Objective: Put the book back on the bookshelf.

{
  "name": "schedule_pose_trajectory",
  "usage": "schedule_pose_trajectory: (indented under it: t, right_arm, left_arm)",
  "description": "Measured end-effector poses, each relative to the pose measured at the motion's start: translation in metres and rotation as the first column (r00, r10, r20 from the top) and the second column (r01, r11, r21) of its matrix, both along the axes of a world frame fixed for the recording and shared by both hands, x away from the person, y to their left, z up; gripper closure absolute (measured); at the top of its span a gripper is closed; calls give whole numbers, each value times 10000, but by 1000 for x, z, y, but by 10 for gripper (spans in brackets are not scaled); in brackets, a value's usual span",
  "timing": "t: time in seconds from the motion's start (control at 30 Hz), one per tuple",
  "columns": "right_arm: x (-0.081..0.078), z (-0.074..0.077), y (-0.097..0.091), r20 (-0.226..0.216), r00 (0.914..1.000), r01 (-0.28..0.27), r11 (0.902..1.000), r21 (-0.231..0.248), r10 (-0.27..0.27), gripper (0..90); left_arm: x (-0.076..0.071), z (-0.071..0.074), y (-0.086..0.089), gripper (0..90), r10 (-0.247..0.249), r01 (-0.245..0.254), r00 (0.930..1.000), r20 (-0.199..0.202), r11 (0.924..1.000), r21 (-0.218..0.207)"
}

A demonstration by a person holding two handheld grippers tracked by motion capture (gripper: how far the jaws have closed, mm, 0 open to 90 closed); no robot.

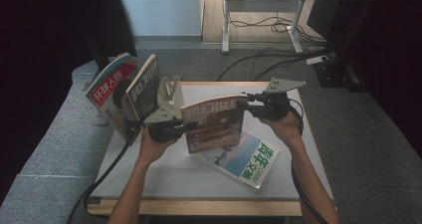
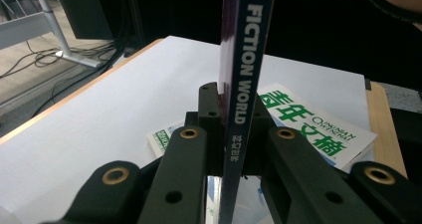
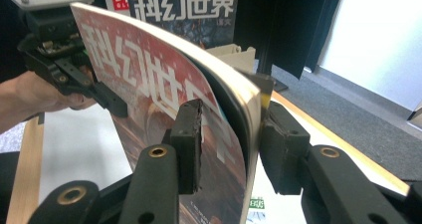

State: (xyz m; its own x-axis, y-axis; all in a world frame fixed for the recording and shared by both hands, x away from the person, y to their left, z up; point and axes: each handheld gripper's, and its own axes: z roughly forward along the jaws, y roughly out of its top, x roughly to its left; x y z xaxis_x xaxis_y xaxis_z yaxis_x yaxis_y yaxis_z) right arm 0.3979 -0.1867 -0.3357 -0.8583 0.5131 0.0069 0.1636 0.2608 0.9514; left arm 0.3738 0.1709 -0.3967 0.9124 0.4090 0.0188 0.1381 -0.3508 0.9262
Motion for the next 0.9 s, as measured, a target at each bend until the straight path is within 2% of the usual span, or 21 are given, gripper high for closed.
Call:
schedule_pose_trajectory:
  t: [0.17, 0.47, 0.7, 0.9]
  right_arm:
    - [-2, 6, -3, 92, 9998, 161, 9999, 37, -162, 649]
    - [-5, 11, -4, 165, 9980, 617, 9981, -17, -617, 774]
    - [-10, 9, 2, 535, 9909, 1245, 9921, -121, -1237, 827]
    - [-12, 10, 5, 593, 9872, 1496, 9885, -199, -1482, 838]
  left_arm:
    - [0, 0, 0, 835, 9, -9, 10000, -15, 10000, -1]
    - [0, 0, 0, 835, 8, -8, 10000, 2, 10000, 16]
    - [-1, 0, -1, 835, -4, 3, 10000, 28, 10000, 54]
    - [-3, 2, -3, 830, 37, -39, 10000, 80, 9998, 183]
